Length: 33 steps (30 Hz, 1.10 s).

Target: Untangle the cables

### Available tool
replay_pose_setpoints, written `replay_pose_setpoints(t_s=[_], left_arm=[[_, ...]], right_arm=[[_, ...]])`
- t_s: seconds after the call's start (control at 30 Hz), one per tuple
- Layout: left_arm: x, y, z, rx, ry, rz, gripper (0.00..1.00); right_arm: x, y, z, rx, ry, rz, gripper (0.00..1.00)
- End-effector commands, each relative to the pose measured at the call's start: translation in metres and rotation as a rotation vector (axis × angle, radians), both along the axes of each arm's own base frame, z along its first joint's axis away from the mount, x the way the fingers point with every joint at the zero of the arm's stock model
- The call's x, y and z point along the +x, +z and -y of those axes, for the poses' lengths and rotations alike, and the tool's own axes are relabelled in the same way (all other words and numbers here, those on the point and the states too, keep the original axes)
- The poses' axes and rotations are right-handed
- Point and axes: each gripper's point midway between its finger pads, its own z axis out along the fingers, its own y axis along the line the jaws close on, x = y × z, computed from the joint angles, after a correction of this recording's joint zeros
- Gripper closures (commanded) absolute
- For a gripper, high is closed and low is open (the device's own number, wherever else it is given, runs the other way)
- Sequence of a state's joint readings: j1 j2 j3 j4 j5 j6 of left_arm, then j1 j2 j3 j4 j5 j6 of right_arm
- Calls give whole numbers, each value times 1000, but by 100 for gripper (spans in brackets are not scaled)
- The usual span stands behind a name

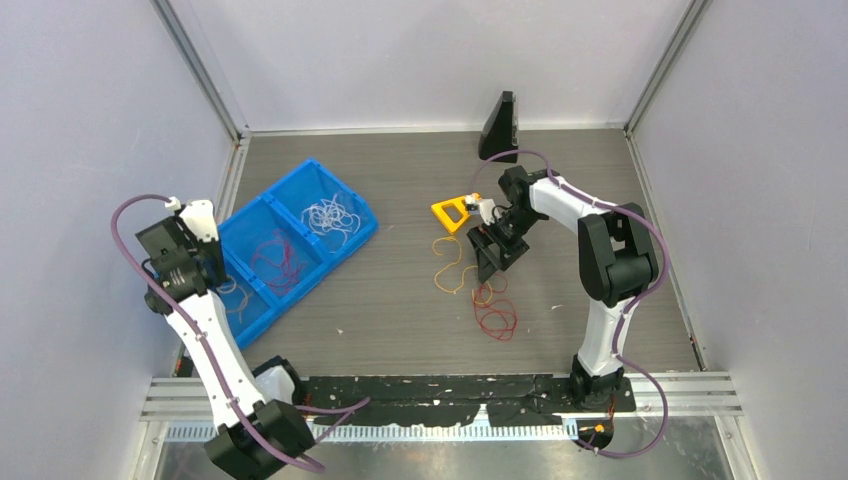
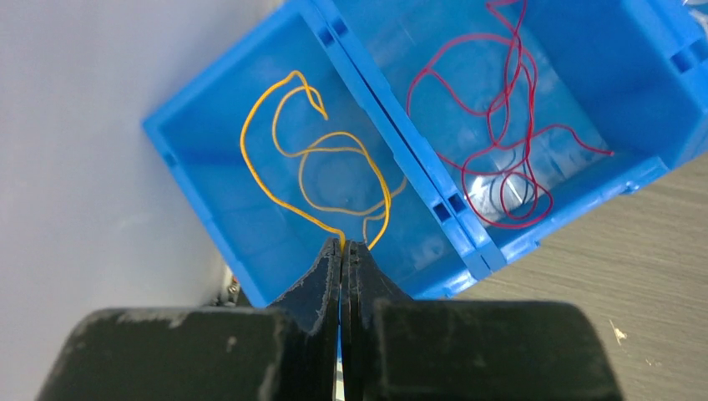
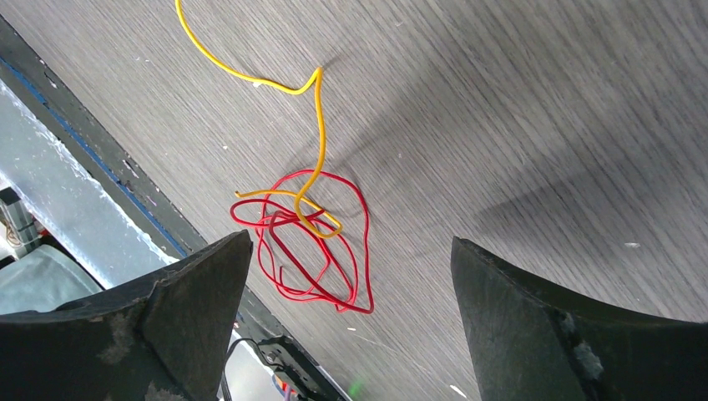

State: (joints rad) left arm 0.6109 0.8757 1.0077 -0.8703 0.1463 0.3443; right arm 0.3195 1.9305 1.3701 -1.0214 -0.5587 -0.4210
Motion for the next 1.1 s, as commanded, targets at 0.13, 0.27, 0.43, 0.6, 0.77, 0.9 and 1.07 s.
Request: replay_pose_setpoints(t_s=[0.13,0.27,0.43,0.6,0.77,0.9,1.07], left_arm=[[9,22,5,-35,0,70,57],[22,57,35,-29,-147,160,17],[39,68,111,-150,-469,166,0],[46,61,217,-414,-863,170,2],[54,27,316,-675,-1076,47,22],[48,-7,377,-787,-1187,-149,31],[50,-18,431,-754,-1364,-129,28]], right_arm=[[5,19,4,34,33,61,5],[10,31,5,69,47,100,5],[2,53,4,146,95,140,4],[-16,66,9,157,110,178,2],[-35,54,17,156,27,98,4],[-34,46,18,172,-41,52,12],[-28,35,12,201,-74,10,23]])
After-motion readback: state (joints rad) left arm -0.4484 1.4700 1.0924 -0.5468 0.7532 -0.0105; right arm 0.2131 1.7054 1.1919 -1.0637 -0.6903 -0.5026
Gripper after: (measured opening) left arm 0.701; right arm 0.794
